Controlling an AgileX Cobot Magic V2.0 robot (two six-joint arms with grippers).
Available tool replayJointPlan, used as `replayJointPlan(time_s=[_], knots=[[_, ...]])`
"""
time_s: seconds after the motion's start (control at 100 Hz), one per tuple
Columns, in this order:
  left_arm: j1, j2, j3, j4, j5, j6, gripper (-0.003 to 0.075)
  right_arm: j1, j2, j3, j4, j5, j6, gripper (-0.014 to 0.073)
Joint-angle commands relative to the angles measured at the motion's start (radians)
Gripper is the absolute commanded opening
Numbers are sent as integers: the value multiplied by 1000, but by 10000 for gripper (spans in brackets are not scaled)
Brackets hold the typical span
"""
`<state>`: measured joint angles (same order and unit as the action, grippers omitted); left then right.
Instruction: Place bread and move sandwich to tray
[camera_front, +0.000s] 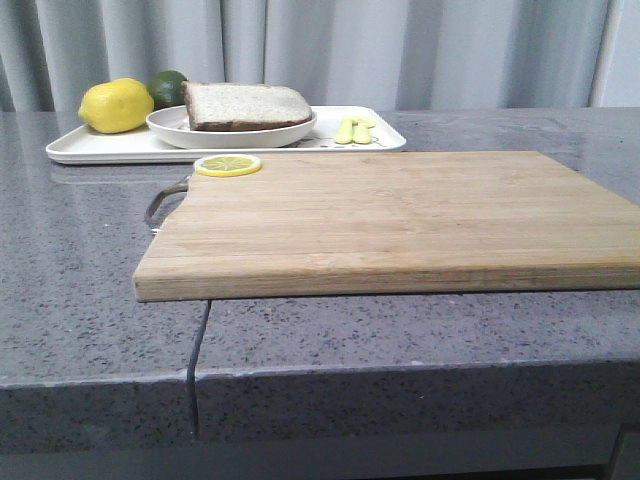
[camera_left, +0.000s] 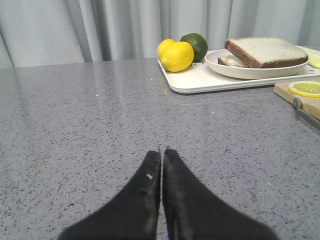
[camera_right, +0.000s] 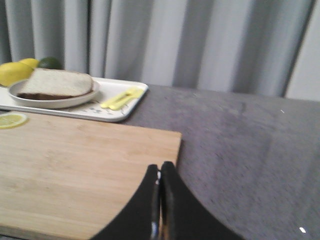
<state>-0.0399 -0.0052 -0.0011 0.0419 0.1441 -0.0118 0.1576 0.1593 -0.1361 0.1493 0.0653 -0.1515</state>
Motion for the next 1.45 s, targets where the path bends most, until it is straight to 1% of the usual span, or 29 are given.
replayJointPlan(time_s=[0.0,0.06,0.13,0.27,0.44,1.44], knots=[[-8,-30,17,-8,-80,-10,-20,-77,-40,-13,-116,-2,140,-70],[-8,-30,17,-8,-80,-10,-20,-111,-76,8,-140,0,184,-70],[-8,-30,17,-8,-80,-10,-20,-135,-123,36,-149,-4,195,-70],[-8,-30,17,-8,-80,-10,-20,-141,-190,107,-155,-12,195,-70],[-8,-30,17,-8,-80,-10,-20,-141,-189,165,-155,-41,195,-70],[-8,-30,17,-8,-80,-10,-20,-141,-189,165,-165,-47,195,-70]])
